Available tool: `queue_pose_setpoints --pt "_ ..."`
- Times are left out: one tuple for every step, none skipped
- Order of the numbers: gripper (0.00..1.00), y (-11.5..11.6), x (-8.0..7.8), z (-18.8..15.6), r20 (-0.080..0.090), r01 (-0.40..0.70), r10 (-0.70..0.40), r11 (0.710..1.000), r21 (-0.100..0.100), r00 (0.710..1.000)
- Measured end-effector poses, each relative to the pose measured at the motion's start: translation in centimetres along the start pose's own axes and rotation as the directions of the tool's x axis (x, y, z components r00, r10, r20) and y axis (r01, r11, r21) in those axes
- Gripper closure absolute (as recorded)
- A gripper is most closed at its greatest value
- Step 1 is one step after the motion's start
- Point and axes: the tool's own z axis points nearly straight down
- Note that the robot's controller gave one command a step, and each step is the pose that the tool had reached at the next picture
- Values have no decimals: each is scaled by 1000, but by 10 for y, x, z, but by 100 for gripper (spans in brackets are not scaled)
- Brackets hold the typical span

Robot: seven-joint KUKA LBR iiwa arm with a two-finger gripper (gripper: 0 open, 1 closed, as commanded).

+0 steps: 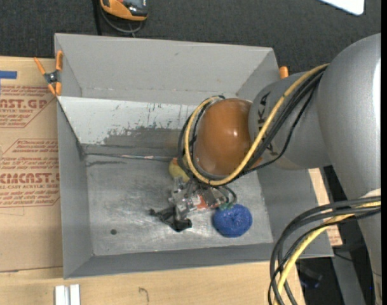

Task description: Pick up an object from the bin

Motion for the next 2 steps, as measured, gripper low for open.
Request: queue_pose_setpoints --pt "100 14 -1 -121 -7 90 -90 996 0 996" --pt "100 14 -1 -121 -8 90 -90 996 0 996"
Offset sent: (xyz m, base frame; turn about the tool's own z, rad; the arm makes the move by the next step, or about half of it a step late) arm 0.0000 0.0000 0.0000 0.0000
